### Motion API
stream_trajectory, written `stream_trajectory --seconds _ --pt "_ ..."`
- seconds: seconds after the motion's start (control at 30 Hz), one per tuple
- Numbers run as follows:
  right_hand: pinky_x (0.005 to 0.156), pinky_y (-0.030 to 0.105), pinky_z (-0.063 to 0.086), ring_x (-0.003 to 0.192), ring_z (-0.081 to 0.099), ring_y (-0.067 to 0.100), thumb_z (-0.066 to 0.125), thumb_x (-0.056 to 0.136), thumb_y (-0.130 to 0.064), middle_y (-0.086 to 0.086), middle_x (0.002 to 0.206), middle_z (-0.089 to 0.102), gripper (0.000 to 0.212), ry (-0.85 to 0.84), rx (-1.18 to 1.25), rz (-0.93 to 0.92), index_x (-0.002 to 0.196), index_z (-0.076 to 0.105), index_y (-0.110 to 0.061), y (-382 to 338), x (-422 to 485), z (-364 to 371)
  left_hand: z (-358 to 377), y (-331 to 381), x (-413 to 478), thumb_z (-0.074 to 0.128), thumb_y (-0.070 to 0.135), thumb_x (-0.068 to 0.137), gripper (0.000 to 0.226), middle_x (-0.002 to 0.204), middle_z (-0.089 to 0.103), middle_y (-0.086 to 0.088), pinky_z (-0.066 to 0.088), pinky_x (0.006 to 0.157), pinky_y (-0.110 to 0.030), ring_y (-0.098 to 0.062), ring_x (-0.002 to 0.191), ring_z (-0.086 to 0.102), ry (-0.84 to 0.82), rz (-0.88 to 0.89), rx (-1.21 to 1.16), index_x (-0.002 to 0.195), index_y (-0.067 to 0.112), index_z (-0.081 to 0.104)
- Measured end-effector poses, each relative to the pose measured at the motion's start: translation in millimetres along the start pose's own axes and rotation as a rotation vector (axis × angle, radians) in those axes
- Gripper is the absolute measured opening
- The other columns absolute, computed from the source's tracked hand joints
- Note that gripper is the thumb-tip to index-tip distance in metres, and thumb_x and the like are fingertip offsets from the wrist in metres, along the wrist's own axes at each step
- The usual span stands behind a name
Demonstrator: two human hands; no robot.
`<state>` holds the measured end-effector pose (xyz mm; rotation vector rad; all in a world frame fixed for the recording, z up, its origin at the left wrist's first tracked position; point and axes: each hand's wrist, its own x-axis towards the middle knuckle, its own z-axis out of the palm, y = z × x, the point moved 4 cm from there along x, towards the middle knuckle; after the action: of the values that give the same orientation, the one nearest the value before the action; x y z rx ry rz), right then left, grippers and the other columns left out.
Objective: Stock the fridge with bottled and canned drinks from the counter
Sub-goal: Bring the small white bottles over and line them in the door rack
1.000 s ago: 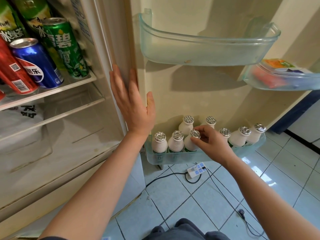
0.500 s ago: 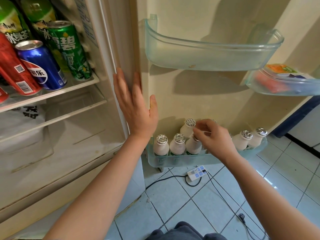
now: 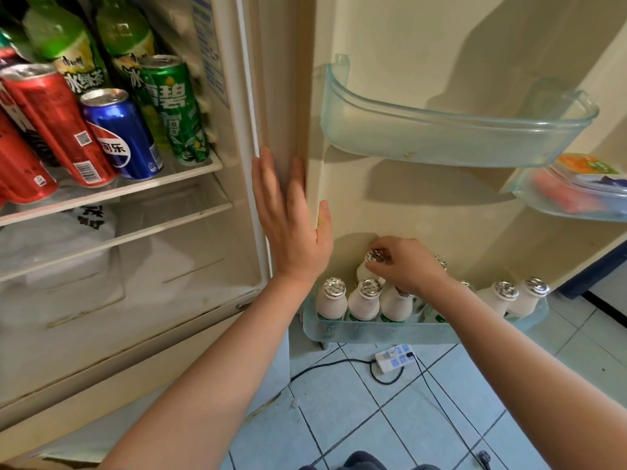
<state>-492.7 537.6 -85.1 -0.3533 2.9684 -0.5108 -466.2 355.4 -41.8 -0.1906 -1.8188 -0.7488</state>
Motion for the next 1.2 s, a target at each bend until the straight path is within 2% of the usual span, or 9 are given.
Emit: stream_trajectory --seconds 0.13,0.23,0.4,0.5,0.67,0.77,0.87,1.07,1.2 --pt "0.086 0.030 0.048 0.103 0.059 0.017 0.065 0.087 -0.031 0.000 0.118 0.064 0.038 -0.063 0.101 -0.092 0.123 0.059 -0.021 -21 11 9 0 0 1 0.051 0.020 0.085 0.051 0.142 0.028 -0.039 0.014 0.118 -0.041 -0.045 0.137 0.021 -0.002 -0.014 0.011 0.130 0.002 0.036" --pt "0.084 0.024 0.044 0.099 0.059 0.015 0.068 0.084 -0.030 -0.001 0.114 0.065 0.037 -0.080 0.138 -0.147 0.119 0.062 -0.020 -36 19 13 0 0 1 0.052 0.018 0.084 0.051 0.140 0.028 -0.041 0.016 0.117 -0.044 -0.048 0.135 0.022 0.000 0.007 0.006 0.130 0.004 0.034" --pt "0.080 0.029 0.048 0.090 0.062 0.017 0.071 0.081 -0.031 -0.007 0.088 0.060 0.030 -0.049 0.182 -0.157 0.109 0.066 -0.021 -46 24 18 0 0 2 0.053 0.015 0.082 0.052 0.139 0.028 -0.043 0.017 0.117 -0.044 -0.047 0.134 0.023 0.007 0.008 0.003 0.130 0.005 0.033" --pt "0.077 0.029 0.049 0.086 0.061 0.016 0.071 0.081 -0.034 -0.007 0.085 0.061 0.029 -0.020 0.171 -0.155 0.107 0.067 -0.022 -47 24 20 -1 0 2 0.054 0.015 0.083 0.053 0.138 0.028 -0.043 0.018 0.116 -0.044 -0.047 0.134 0.023 0.007 0.014 -0.004 0.130 0.006 0.033" --pt "0.061 0.028 0.043 0.069 0.055 0.014 0.071 0.077 -0.045 -0.010 0.068 0.057 0.026 0.068 0.135 -0.121 0.090 0.064 -0.024 -47 25 23 -2 2 3 0.054 0.015 0.082 0.055 0.138 0.028 -0.043 0.018 0.117 -0.044 -0.047 0.134 0.023 0.005 0.008 -0.001 0.132 0.006 0.032" --pt "0.062 0.034 0.049 0.068 0.058 0.019 0.065 0.074 -0.054 -0.002 0.071 0.063 0.039 0.128 0.061 -0.099 0.084 0.060 -0.017 -50 23 23 -2 2 3 0.054 0.015 0.082 0.056 0.139 0.028 -0.042 0.016 0.117 -0.040 -0.046 0.134 0.022 0.003 -0.010 0.001 0.133 0.006 0.032" --pt "0.060 0.034 0.048 0.068 0.058 0.021 0.062 0.075 -0.057 0.001 0.071 0.063 0.043 0.136 0.024 -0.101 0.083 0.059 -0.015 -50 21 24 -1 1 2 0.054 0.016 0.083 0.056 0.139 0.028 -0.042 0.017 0.117 -0.043 -0.047 0.135 0.022 0.002 -0.006 0.003 0.133 0.005 0.032" --pt "0.076 0.038 0.051 0.086 0.063 0.024 0.060 0.083 -0.049 0.004 0.091 0.070 0.038 0.031 0.036 -0.156 0.104 0.067 -0.018 -44 21 21 0 -1 2 0.051 0.020 0.085 0.055 0.141 0.025 -0.039 0.015 0.117 -0.043 -0.046 0.136 0.021 0.005 0.004 -0.009 0.134 0.006 0.032" --pt "0.071 0.038 0.051 0.077 0.062 0.023 0.060 0.084 -0.050 0.006 0.079 0.067 0.042 0.089 0.081 -0.089 0.090 0.066 -0.010 -41 21 21 0 0 2 0.051 0.020 0.085 0.055 0.142 0.023 -0.036 0.016 0.116 -0.046 -0.046 0.135 0.021 0.009 0.016 -0.010 0.134 0.006 0.031"
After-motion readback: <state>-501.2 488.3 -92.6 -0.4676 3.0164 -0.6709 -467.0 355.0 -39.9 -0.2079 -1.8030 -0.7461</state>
